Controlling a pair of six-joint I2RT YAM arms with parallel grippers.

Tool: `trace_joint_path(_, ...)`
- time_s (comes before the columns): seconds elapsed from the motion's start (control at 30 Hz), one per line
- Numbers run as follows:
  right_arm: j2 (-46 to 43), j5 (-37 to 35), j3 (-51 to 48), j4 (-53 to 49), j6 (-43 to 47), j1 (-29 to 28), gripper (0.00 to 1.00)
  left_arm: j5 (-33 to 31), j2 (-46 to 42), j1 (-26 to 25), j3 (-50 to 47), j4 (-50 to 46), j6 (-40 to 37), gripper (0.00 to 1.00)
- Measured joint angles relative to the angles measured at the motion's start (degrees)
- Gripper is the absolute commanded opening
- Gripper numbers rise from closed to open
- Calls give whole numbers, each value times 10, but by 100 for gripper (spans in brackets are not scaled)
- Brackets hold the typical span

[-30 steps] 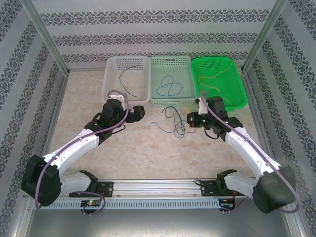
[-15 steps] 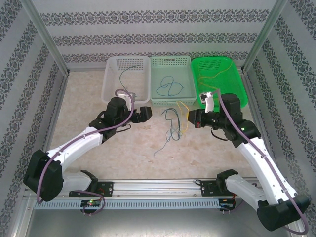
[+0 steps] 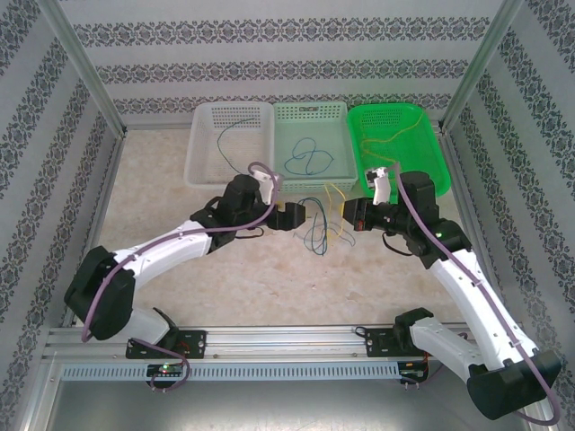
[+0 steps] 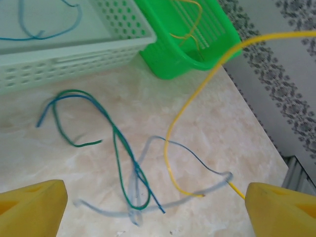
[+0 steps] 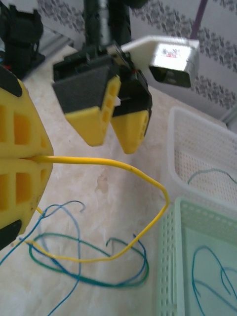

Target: Untangle the cables

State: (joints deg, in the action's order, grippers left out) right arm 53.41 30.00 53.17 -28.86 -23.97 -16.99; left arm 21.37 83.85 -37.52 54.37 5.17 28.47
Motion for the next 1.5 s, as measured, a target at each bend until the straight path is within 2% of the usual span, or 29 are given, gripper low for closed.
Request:
trace_joint_path(0.2, 14, -42, -39, 17, -13, 0, 0, 31, 52, -21, 29, -2, -16, 65)
trace_joint_path(0.5, 23, -47, -53, 33, -29, 2, 0, 54, 111, -40, 41, -4, -22, 64)
trace_joint_path(0.63, 19, -42, -53, 42, -32, 8, 0, 56, 141, -51, 52, -7, -33, 69)
trace_joint_path(1.07, 10, 3, -58, 59, -54, 37, 0, 56, 159, -60, 48, 17, -69, 65)
trace_joint_path(1.23, 10, 30, -58, 69, -66, 37, 0, 59, 172, -60, 48, 27, -78, 60)
trace_joint_path(1.33, 10, 41, -58, 74, -73, 37, 0, 61, 184, -60, 48, 31, -82, 53)
trace_joint_path(1.5, 5, 50, -58, 77, -78, 38, 0, 67, 189, -60, 49, 38, -86, 16)
